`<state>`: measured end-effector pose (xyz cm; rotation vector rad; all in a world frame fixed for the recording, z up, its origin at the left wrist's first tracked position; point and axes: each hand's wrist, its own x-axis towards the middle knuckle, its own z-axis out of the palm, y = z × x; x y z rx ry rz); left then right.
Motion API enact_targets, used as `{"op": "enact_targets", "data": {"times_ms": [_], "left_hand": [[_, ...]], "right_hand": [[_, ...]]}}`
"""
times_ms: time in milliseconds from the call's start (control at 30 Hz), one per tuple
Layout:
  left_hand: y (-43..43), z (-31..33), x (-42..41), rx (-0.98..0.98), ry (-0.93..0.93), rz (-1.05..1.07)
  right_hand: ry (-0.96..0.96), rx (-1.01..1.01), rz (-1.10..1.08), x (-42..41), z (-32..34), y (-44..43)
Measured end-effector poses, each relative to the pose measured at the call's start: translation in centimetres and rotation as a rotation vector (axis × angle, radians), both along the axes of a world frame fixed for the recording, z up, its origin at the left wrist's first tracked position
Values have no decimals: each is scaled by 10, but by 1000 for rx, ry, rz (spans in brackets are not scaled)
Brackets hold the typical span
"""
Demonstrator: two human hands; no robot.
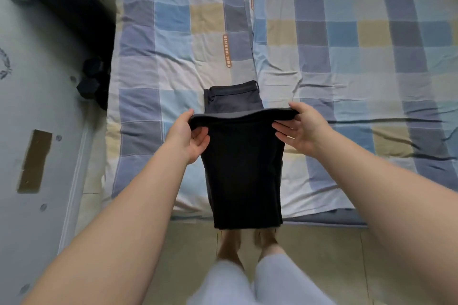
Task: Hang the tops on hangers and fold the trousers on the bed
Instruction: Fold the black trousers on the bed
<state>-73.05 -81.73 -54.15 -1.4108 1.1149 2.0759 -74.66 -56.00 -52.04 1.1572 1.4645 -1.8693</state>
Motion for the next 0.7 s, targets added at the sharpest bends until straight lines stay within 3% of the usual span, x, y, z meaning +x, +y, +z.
{"op": "enact_targets", "data": {"times_ms": [233, 367, 533, 700], "left_hand": [[2, -115, -111, -42, -22, -43], [9, -179, -140, -29, 65, -110], [27, -231, -114, -247, 128, -424], [35, -251, -59, -523, 274, -570]], "right_hand": [[-26, 2, 27, -118, -124, -6], [-26, -13, 164, -165, -199, -6], [-22, -95, 371, -154, -252, -2], [95, 90, 422, -97, -272, 4]]}}
